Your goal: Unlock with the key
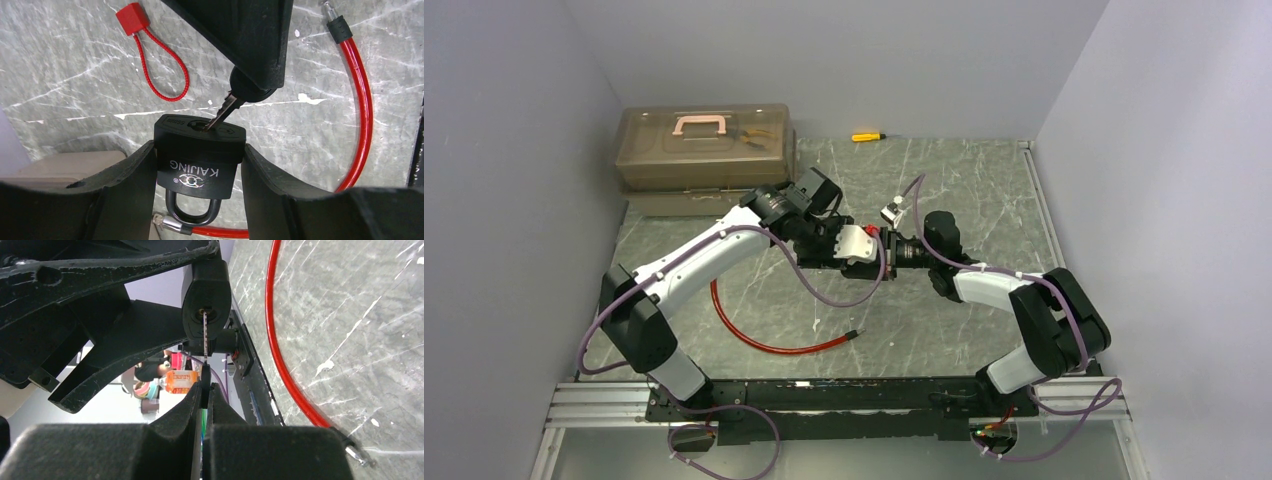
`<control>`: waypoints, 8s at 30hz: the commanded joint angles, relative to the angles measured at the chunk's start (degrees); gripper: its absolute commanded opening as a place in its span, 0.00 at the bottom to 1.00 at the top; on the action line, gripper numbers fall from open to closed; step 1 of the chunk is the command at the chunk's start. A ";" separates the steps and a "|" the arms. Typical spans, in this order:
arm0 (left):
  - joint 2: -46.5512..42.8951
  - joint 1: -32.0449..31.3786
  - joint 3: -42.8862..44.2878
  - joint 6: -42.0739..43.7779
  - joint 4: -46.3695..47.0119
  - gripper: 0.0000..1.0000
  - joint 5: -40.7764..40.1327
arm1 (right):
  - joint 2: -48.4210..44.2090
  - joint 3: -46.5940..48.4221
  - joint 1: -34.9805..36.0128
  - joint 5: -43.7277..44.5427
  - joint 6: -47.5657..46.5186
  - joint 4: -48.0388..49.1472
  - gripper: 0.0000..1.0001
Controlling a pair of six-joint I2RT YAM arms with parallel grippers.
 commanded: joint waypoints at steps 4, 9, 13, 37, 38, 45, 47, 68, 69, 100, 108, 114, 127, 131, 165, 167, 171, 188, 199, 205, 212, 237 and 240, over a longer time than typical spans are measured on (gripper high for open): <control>-5.44 -8.16 -0.33 7.48 10.84 0.00 19.28 | -1.38 4.33 2.28 3.89 -2.77 0.48 0.00; -6.84 -8.31 -3.00 12.41 8.07 0.00 18.14 | -4.15 3.79 1.44 3.45 -5.49 -3.97 0.00; -7.84 -9.02 -4.69 15.29 7.00 0.00 16.97 | -5.04 4.08 1.20 2.70 -6.92 -6.93 0.00; -7.11 -9.89 -2.95 11.27 8.01 0.00 15.64 | -6.73 5.29 0.93 5.83 -13.64 -14.87 0.19; -7.15 -9.87 -3.37 10.27 8.38 0.00 15.07 | -7.97 5.35 0.90 6.76 -15.07 -16.82 0.31; -8.25 -8.56 -6.82 3.07 11.46 0.00 12.09 | -16.52 5.08 0.82 13.58 -21.06 -25.91 0.64; -8.65 -8.54 -7.50 2.18 12.65 0.00 11.28 | -16.38 5.59 0.92 14.00 -21.14 -26.48 0.65; -2.23 -7.29 -0.71 -17.56 11.11 0.00 4.38 | -14.56 8.55 1.74 14.53 -22.04 -30.98 0.08; -2.93 -7.28 -1.62 -18.81 11.74 0.00 4.73 | -14.90 9.00 1.74 14.86 -22.45 -32.31 0.03; -25.79 9.80 -29.94 -42.16 30.00 0.99 47.65 | -7.30 45.18 15.35 3.35 -56.07 -76.36 0.00; -28.84 9.86 -31.69 -45.68 33.93 0.91 55.87 | -6.84 48.57 16.55 4.01 -59.83 -81.24 0.00; -31.70 9.66 -35.26 -47.10 37.30 0.66 54.67 | -3.57 55.14 17.43 4.89 -64.25 -88.56 0.00; -33.63 9.49 -37.92 -53.24 46.72 0.00 52.47 | 2.91 63.82 23.15 13.58 -65.87 -95.11 0.13; -36.37 9.45 -41.12 -62.53 57.38 0.00 49.08 | 1.44 66.90 22.85 17.59 -63.68 -92.58 0.51; -46.45 20.43 -30.69 -50.67 59.33 0.00 45.96 | -18.93 61.17 10.96 21.61 -60.64 -75.75 0.79; -46.17 20.37 -29.71 -45.39 52.60 0.03 45.60 | -18.39 62.43 10.95 20.87 -61.40 -76.60 0.77; -44.19 20.34 -27.96 -39.19 43.03 0.01 42.38 | -18.02 62.77 10.96 20.51 -61.56 -76.92 0.76; -34.97 17.51 -21.59 -35.13 22.08 0.00 39.77 | -11.98 59.33 15.76 16.58 -64.59 -73.87 0.76; -33.83 15.95 -21.68 -36.18 22.81 0.00 40.67 | -7.70 59.77 19.49 16.77 -68.07 -74.14 0.67; -34.39 15.95 -22.30 -36.86 23.80 0.00 40.78 | -5.69 60.07 20.97 18.00 -68.70 -75.23 0.57; -34.31 15.95 -22.49 -36.84 24.12 0.00 40.65 | -5.57 59.80 21.60 19.01 -68.51 -75.39 0.37; -32.85 16.00 -17.14 -30.43 23.05 0.00 26.85 | -6.49 44.71 22.49 29.29 -53.45 -65.93 0.00; -32.69 15.96 -16.10 -29.68 23.31 0.00 24.42 | -8.40 39.66 22.57 32.23 -47.86 -60.13 0.00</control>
